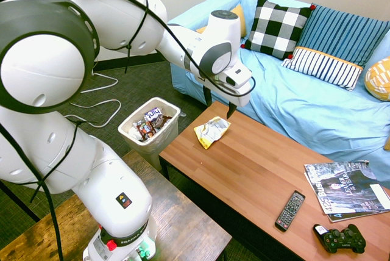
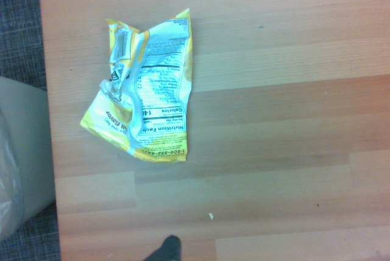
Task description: Throw the chip bag in the trash bin
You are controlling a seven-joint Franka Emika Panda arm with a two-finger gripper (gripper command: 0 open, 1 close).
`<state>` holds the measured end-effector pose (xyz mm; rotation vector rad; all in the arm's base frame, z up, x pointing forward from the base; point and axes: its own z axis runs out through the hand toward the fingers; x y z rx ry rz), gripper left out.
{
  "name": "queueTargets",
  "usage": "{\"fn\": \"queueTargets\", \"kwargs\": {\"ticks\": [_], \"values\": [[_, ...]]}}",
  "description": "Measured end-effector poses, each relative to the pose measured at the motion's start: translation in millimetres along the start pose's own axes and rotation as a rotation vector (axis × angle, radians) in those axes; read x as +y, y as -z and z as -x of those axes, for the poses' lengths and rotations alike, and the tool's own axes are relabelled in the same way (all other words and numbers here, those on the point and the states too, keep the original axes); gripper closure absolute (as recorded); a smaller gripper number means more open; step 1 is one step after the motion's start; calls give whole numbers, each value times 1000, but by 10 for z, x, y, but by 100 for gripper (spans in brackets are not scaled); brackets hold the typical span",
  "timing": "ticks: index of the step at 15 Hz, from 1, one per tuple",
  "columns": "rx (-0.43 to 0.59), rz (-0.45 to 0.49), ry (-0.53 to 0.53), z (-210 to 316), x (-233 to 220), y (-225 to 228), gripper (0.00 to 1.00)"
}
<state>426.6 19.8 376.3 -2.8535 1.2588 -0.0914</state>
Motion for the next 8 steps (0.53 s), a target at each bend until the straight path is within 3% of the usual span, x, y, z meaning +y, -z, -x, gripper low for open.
{"fn": "queueTargets", "kwargs": {"ticks": [3,8], "values": [[-7,6,1,-2,-52,-30,0],[-38,8,-71,101,-635,-485,0]]}}
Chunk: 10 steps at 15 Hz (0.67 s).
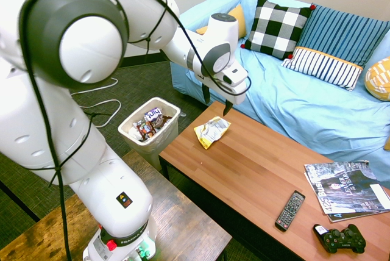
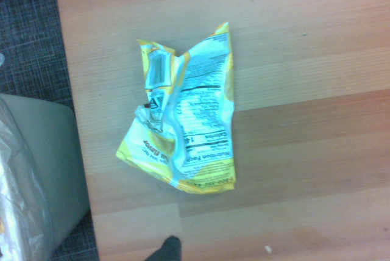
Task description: Throw the chip bag in the trash bin
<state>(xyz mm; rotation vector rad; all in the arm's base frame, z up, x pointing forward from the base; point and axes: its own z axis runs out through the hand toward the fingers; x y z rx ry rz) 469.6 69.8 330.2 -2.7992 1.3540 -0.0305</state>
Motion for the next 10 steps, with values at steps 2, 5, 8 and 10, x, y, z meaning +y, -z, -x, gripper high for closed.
{"fn": "queueTargets", "kwargs": {"ticks": [2,5,8,10], "values": [[-14,11,-34,57,-230,-299,0],[-16,31,-91,14,-551,-716,0],[-13,68,-129,-71,-840,-1154,0],[-10,87,-140,-100,-998,-1394,0]]}}
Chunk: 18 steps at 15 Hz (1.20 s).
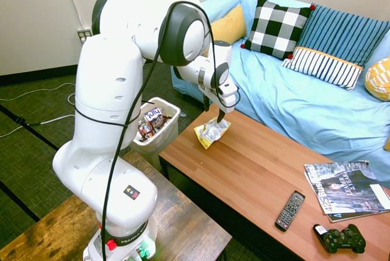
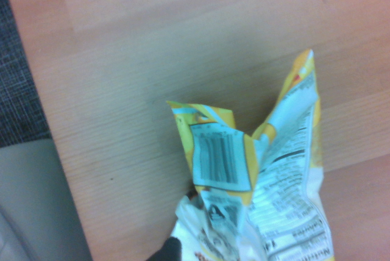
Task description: Throw the chip bag in the trash bin
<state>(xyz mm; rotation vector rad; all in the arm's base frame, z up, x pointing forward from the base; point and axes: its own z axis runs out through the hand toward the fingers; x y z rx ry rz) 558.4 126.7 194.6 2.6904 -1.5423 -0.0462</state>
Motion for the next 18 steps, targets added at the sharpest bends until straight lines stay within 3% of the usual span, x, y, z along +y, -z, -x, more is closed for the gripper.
{"fn": "queueTargets", "kwargs": {"ticks": [6,7,18], "values": [[3,80,-20,-94,-198,-397,0],[1,86,-20,-101,-211,-434,100],[-9,97,-32,-146,-349,-505,100]]}}
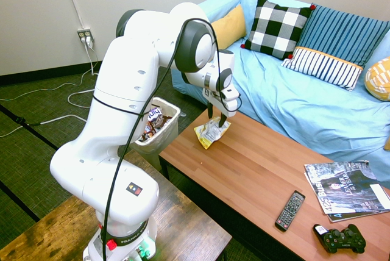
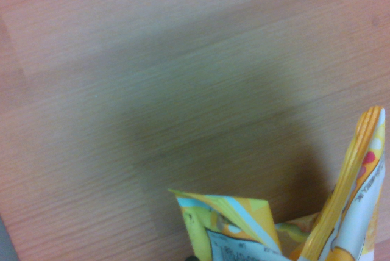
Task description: Throw the chip bag in the trash bin
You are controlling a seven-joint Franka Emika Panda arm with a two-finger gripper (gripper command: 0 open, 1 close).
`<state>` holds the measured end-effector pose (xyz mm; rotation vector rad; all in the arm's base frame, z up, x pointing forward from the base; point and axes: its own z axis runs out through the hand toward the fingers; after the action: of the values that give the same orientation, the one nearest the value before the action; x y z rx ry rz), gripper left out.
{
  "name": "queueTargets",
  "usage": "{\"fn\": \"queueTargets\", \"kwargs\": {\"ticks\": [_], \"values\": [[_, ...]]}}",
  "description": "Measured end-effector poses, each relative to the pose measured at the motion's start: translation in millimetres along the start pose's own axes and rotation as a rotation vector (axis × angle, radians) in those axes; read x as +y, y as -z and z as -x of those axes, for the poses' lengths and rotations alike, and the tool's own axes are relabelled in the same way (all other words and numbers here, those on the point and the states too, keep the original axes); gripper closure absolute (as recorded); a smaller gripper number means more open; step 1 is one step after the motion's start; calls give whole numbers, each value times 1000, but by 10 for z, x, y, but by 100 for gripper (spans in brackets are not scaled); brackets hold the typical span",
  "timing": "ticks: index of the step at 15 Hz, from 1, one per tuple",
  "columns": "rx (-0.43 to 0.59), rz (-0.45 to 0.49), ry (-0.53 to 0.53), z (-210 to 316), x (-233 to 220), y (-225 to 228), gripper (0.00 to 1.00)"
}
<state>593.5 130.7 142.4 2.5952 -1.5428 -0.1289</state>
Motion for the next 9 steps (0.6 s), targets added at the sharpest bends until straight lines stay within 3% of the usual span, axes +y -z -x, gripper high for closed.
{"fn": "queueTargets", "kwargs": {"ticks": [9], "values": [[-7,1,-6,-10,-34,-28,100]]}}
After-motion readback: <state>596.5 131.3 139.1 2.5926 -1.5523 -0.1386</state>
